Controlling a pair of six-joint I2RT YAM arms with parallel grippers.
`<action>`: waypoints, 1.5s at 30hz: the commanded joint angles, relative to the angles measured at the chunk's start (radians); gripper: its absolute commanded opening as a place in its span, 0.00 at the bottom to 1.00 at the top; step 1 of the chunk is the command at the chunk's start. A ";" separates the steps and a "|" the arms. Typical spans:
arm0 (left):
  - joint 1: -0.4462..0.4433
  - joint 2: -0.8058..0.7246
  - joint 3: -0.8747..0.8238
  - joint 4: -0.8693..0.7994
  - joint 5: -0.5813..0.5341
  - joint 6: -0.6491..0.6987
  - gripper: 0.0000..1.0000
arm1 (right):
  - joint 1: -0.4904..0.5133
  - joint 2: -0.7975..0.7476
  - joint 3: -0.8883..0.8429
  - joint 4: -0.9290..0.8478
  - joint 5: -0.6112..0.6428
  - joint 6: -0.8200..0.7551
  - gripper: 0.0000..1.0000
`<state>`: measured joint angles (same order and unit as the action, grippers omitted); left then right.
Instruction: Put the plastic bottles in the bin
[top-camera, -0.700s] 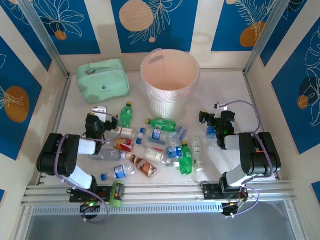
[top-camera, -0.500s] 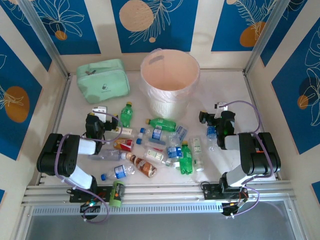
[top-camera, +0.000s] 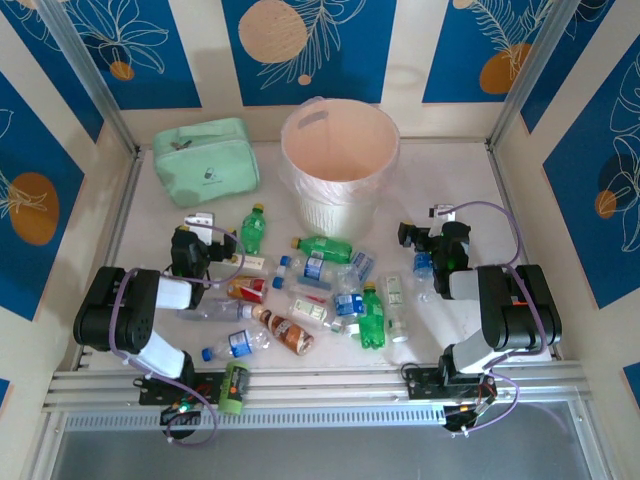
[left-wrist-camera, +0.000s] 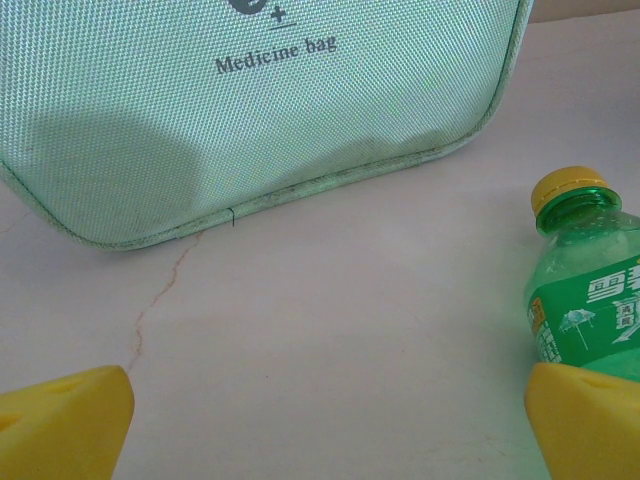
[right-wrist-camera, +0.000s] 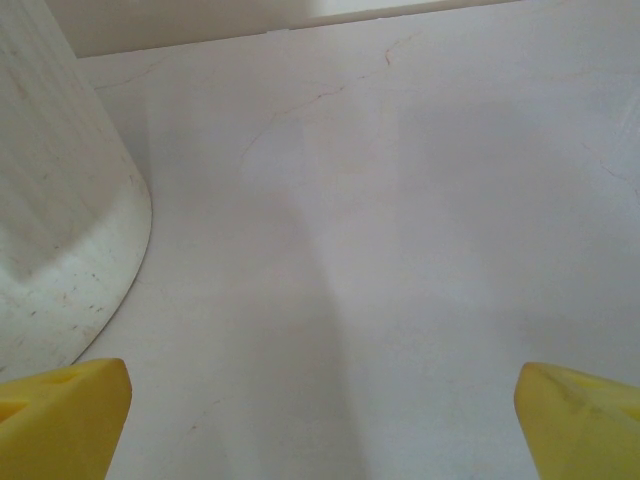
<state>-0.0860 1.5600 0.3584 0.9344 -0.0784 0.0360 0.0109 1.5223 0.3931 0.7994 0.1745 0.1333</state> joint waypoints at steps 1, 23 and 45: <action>0.011 -0.005 0.023 -0.011 -0.008 0.010 1.00 | -0.007 -0.032 0.042 -0.045 -0.006 0.002 0.99; -0.378 -0.368 0.770 -1.246 -0.087 -0.548 0.76 | 0.071 -0.108 0.799 -1.982 0.086 0.527 0.92; -0.477 -0.307 0.806 -1.215 0.089 -0.620 0.69 | 0.047 0.274 0.869 -1.844 0.092 0.445 0.86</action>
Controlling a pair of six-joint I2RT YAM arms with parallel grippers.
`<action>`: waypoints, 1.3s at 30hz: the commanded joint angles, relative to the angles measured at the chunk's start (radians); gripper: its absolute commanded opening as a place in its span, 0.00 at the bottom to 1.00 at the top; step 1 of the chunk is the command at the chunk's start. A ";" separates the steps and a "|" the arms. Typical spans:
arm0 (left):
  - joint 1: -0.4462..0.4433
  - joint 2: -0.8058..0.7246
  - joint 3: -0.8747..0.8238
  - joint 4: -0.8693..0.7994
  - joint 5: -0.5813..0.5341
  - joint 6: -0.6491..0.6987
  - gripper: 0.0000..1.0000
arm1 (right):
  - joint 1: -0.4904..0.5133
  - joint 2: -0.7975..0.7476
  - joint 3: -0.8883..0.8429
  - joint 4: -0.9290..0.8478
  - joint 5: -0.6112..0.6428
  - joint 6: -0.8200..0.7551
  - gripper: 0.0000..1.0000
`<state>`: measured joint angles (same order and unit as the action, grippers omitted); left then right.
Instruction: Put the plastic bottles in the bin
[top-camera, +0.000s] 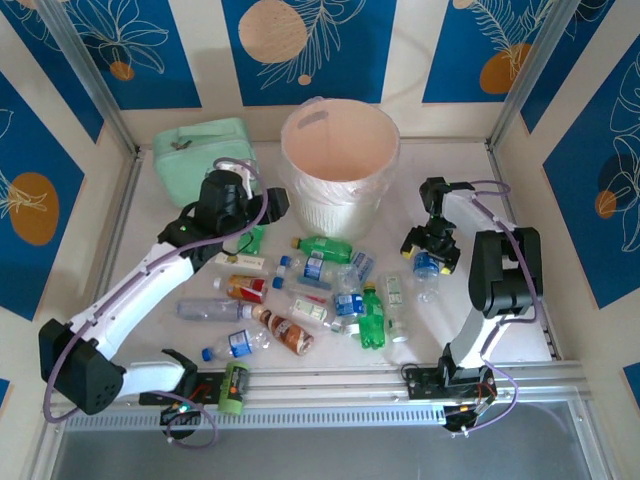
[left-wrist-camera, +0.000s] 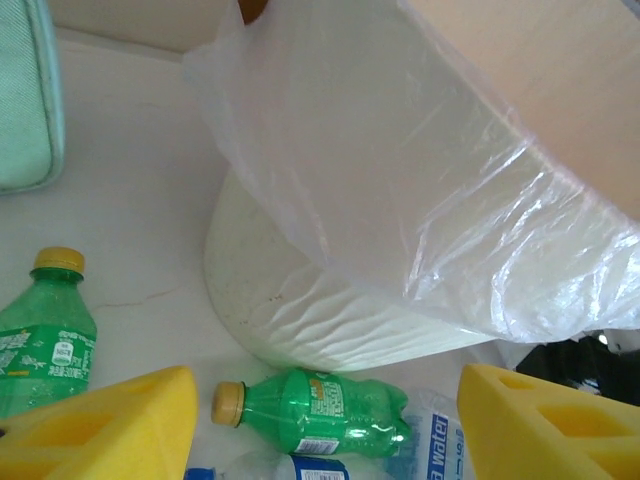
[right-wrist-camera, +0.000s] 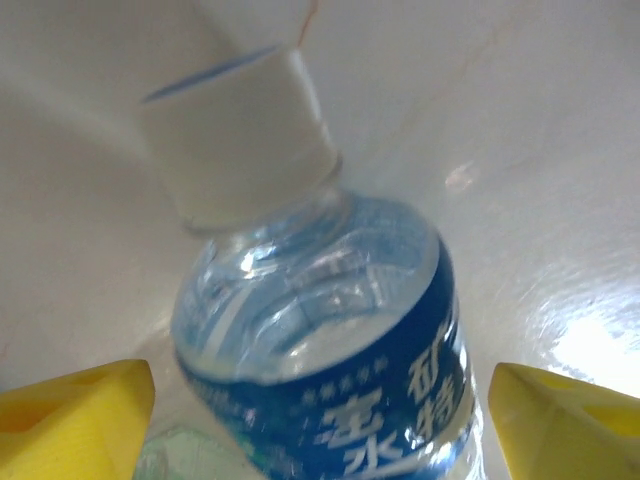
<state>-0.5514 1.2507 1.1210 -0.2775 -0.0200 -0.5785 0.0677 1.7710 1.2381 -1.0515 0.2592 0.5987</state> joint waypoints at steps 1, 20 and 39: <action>-0.012 0.003 0.046 -0.002 0.032 -0.006 0.68 | -0.009 0.033 0.026 0.011 0.008 -0.023 0.85; -0.013 0.009 0.061 -0.002 0.026 -0.004 0.69 | -0.028 0.042 0.009 0.042 0.040 -0.028 0.60; -0.025 0.069 0.263 0.071 0.254 0.090 0.79 | 0.001 -0.491 0.264 0.125 -0.405 0.134 0.56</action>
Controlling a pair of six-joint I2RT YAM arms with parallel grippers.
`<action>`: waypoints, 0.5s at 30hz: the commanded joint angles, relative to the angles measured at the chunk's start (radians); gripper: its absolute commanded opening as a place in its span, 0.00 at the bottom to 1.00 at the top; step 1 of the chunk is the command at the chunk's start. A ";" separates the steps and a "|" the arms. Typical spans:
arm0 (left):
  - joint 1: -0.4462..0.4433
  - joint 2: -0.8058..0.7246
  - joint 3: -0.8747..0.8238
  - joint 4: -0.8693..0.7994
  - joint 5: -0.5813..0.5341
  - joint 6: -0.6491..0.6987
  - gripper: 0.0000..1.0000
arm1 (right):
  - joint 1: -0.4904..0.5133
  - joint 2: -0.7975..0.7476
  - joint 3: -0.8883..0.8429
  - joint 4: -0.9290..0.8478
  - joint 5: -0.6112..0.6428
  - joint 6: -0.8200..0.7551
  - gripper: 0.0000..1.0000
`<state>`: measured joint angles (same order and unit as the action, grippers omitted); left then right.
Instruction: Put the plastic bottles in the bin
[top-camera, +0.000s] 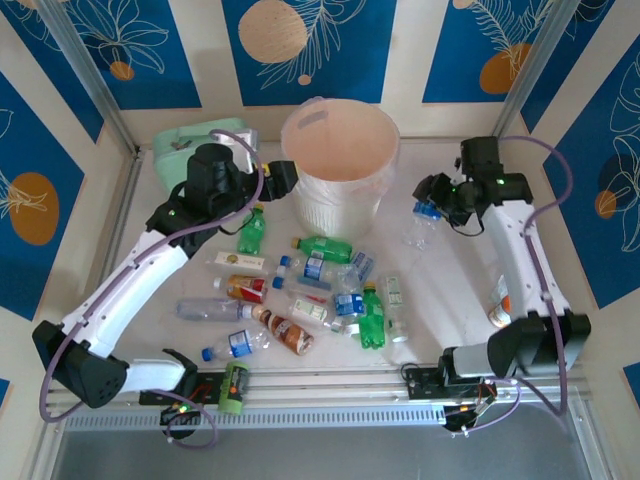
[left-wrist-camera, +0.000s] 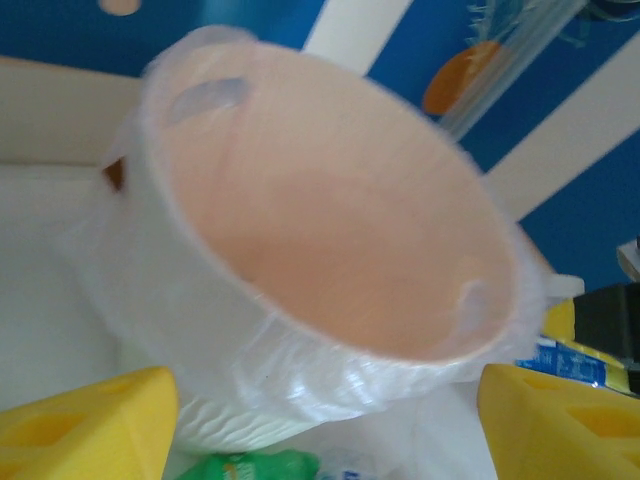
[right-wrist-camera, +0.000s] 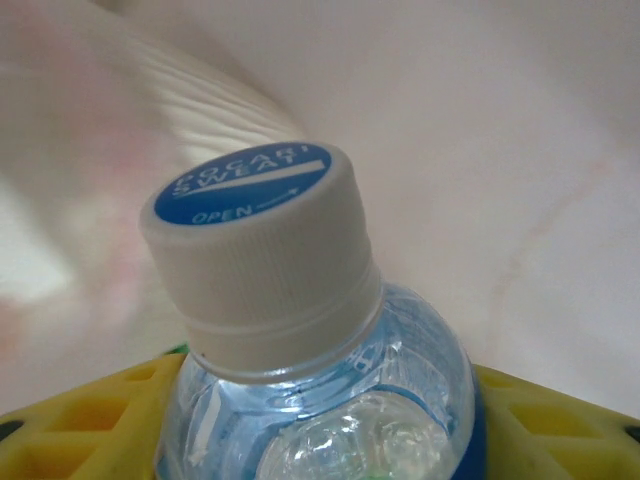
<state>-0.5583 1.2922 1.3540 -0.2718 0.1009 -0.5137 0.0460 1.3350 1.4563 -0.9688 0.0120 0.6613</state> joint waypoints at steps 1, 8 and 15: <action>-0.029 0.037 0.032 0.087 0.160 0.023 0.80 | 0.037 -0.074 0.055 0.067 -0.178 0.090 0.56; -0.209 0.098 0.104 0.119 0.193 0.185 0.90 | 0.104 -0.152 0.085 0.247 -0.283 0.229 0.56; -0.289 0.102 0.081 0.198 0.202 0.242 1.00 | 0.130 -0.162 0.069 0.337 -0.363 0.306 0.56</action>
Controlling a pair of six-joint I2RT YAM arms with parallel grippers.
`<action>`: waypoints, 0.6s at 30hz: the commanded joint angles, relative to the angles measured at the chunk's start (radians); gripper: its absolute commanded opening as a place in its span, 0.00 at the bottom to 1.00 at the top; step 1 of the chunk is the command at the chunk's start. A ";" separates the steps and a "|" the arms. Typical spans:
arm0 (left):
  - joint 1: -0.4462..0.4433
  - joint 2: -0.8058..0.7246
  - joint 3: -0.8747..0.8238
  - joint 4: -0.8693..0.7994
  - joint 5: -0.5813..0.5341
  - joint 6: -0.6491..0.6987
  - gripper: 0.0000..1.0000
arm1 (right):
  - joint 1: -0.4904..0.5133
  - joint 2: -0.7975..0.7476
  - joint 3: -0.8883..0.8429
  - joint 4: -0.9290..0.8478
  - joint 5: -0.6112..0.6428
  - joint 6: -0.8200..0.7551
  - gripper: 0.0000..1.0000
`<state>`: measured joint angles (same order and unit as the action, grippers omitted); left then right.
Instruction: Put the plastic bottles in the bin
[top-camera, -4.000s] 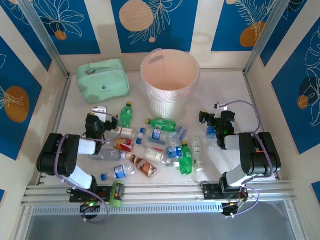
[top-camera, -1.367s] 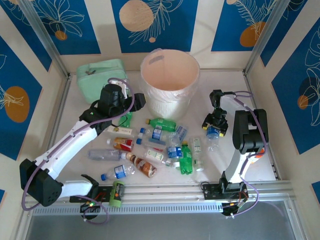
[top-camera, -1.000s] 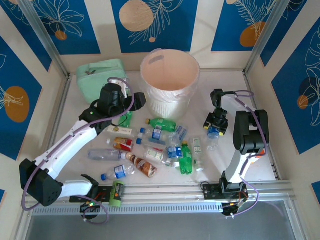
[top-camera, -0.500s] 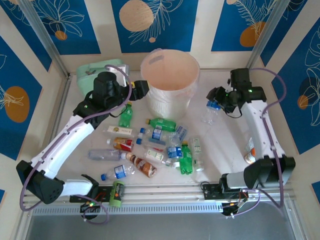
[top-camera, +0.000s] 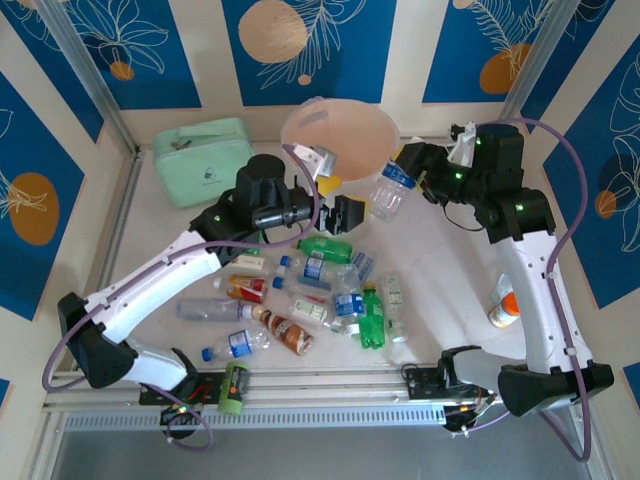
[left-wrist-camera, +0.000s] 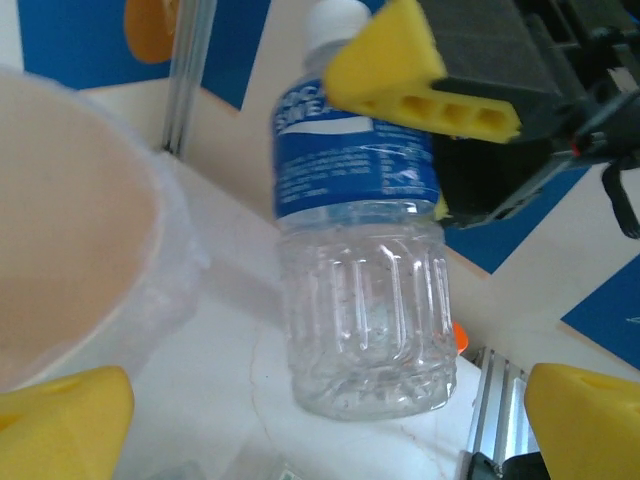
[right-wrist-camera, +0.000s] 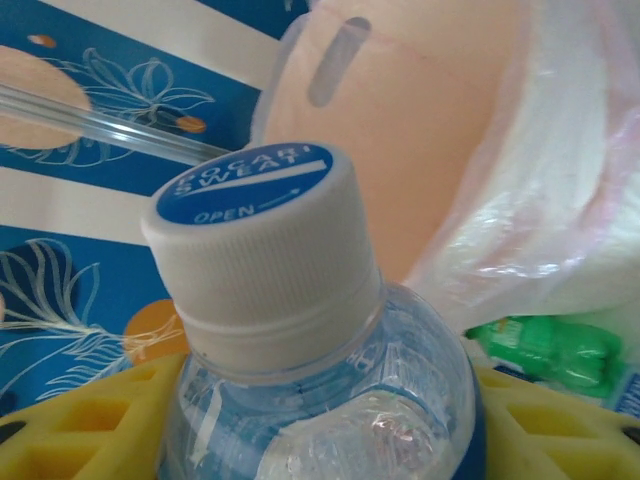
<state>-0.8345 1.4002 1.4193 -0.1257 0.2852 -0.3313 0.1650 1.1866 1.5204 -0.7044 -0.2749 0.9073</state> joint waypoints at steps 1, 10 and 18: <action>-0.018 0.002 0.024 0.042 0.016 0.065 1.00 | 0.015 -0.017 -0.004 0.088 -0.084 0.074 0.56; -0.043 0.039 0.055 0.019 0.015 0.086 0.98 | 0.065 -0.020 -0.037 0.160 -0.095 0.132 0.57; -0.077 0.060 0.076 -0.016 -0.010 0.144 0.90 | 0.097 -0.012 -0.037 0.188 -0.085 0.148 0.58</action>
<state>-0.8997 1.4502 1.4532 -0.1291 0.2836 -0.2260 0.2523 1.1801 1.4899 -0.5529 -0.3416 1.0340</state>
